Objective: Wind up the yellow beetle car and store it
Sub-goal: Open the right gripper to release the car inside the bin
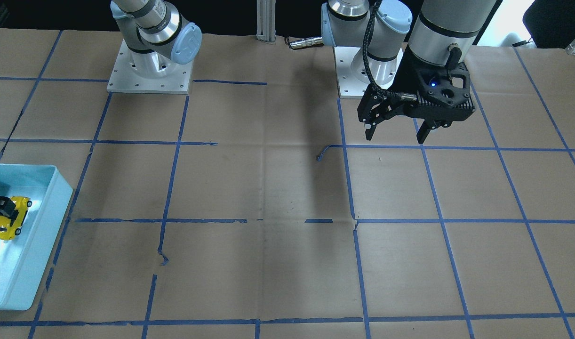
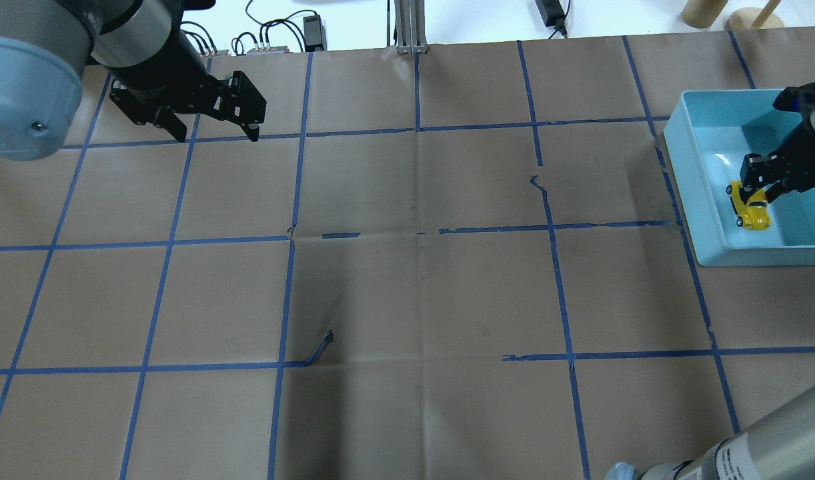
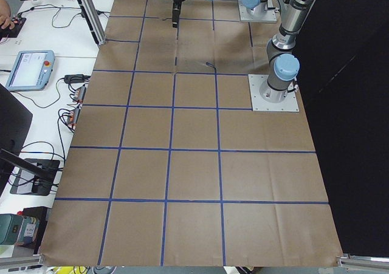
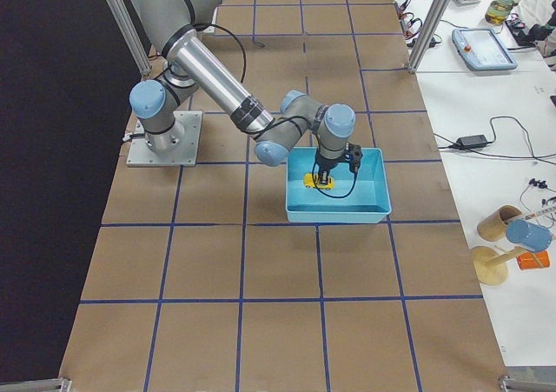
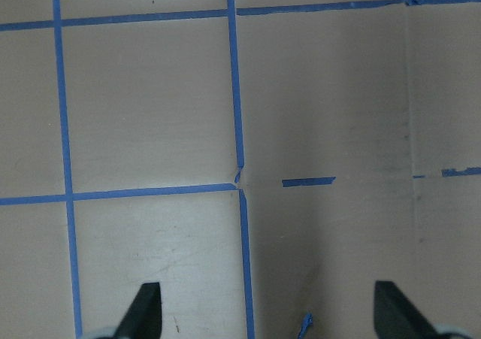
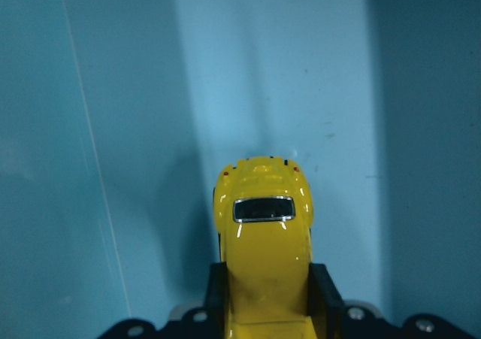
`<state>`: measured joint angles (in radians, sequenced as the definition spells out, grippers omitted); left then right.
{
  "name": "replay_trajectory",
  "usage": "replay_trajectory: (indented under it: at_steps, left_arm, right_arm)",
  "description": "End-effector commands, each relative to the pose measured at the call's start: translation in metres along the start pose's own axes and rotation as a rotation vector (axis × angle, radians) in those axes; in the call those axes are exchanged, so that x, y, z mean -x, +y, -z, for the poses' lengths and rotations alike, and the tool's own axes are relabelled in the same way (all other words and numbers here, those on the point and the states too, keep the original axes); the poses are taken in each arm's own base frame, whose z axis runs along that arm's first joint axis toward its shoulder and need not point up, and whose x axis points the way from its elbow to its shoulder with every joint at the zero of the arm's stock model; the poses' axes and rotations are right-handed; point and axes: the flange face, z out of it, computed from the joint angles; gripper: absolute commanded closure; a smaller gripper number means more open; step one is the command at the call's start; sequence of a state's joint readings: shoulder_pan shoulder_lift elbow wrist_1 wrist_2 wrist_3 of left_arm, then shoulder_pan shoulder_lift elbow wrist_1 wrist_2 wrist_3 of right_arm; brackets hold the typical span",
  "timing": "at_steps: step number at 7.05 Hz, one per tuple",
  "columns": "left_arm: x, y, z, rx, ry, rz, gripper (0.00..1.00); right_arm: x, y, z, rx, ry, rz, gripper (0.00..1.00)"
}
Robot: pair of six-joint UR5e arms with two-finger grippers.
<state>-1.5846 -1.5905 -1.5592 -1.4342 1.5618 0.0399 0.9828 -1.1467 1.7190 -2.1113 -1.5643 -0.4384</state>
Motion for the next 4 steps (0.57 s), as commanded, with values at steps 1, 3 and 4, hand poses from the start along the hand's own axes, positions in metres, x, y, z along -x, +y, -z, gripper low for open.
replay_trajectory:
  at_steps: [1, 3, 4]
  left_arm:
    - [0.0, 0.0, 0.0, 0.0, 0.0, 0.0, 0.01]
    - [0.0, 0.001, 0.0, 0.0, 0.0, 0.0, 0.01]
    - [0.0, -0.001, -0.002, 0.004, -0.001, 0.0, 0.01]
  right_arm:
    - [-0.001, -0.001, 0.001, -0.02, 0.01, 0.027, 0.25]
    - [-0.003, -0.005, 0.013, -0.053, 0.026, 0.03, 0.01]
    - [-0.002, -0.004, 0.023, -0.063, 0.03, 0.026, 0.0]
